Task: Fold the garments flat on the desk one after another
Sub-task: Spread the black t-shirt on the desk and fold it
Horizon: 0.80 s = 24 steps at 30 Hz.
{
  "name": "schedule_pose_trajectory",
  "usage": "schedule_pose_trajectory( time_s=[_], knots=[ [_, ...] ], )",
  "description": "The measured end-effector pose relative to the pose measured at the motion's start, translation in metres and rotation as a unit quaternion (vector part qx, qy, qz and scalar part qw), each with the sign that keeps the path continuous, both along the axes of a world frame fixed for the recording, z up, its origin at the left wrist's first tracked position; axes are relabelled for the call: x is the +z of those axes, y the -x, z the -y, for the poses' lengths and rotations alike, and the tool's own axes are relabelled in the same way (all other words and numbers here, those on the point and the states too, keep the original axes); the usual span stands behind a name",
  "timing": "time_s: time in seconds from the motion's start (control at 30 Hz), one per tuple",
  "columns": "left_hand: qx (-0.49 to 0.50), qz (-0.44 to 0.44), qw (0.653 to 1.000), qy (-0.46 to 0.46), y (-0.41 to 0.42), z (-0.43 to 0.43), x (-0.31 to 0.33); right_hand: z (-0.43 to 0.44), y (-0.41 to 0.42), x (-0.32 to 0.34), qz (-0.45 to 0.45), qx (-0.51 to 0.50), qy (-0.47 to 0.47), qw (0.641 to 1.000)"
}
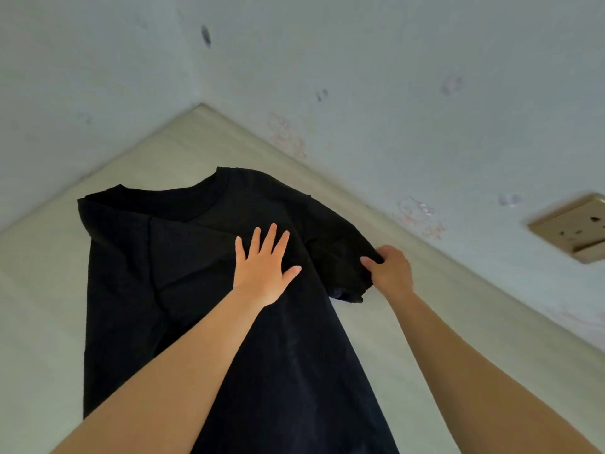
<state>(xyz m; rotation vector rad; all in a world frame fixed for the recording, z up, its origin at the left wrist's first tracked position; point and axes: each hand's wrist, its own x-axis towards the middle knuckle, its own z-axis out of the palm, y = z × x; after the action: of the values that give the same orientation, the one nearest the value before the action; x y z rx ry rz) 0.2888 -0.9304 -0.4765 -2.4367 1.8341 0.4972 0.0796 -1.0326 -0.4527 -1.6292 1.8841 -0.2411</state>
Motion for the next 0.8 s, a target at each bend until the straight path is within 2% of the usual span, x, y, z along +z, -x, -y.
schedule_pose_trajectory(
  time_s=[0.07,0.13,0.17,0.2,0.27,0.3,0.37,0.43,0.57,0.63,0.7,0.77,0.8],
  knots=[
    [-0.001,-0.005,1.000,-0.016,0.003,0.001,-0.002,0.019,0.004,0.017,0.120,-0.060,0.088,0.987],
    [-0.004,-0.003,1.000,-0.027,0.004,0.004,-0.002,0.036,0.002,0.041,0.227,-0.124,0.205,0.944],
    [0.000,0.000,0.999,-0.032,0.005,0.006,-0.001,0.041,-0.001,0.046,0.261,-0.145,0.223,0.928],
    [0.006,0.001,0.999,-0.035,0.008,0.009,0.000,0.042,-0.003,0.048,0.283,-0.161,0.204,0.923],
    [0.014,0.003,0.999,-0.029,0.013,0.014,0.000,0.037,-0.006,0.038,0.301,-0.185,0.075,0.933],
    [0.007,0.006,1.000,-0.019,0.017,0.016,0.000,0.032,-0.006,0.030,0.284,-0.182,0.009,0.941],
    [-0.020,0.004,1.000,0.000,0.025,0.019,0.000,0.025,0.001,0.013,0.237,-0.169,-0.067,0.954],
    [-0.033,-0.008,0.999,0.001,0.032,0.021,-0.002,0.022,0.006,0.005,0.226,-0.151,-0.092,0.958],
    [-0.031,-0.015,0.999,-0.032,0.041,0.027,-0.003,0.016,0.005,0.006,0.265,-0.115,-0.105,0.952],
    [-0.024,-0.063,0.997,-0.048,0.040,0.031,0.002,0.016,0.003,0.011,0.303,-0.130,-0.092,0.940],
    [0.023,-0.194,0.980,-0.028,0.036,0.034,0.014,0.016,-0.001,0.015,0.315,-0.180,-0.052,0.930],
    [0.126,-0.344,0.928,0.076,0.026,0.033,0.032,0.015,-0.010,0.025,0.331,-0.230,0.006,0.915],
    [0.176,-0.375,0.900,0.134,0.019,0.031,0.043,0.014,-0.019,0.035,0.349,-0.235,0.033,0.907]
  ],
)
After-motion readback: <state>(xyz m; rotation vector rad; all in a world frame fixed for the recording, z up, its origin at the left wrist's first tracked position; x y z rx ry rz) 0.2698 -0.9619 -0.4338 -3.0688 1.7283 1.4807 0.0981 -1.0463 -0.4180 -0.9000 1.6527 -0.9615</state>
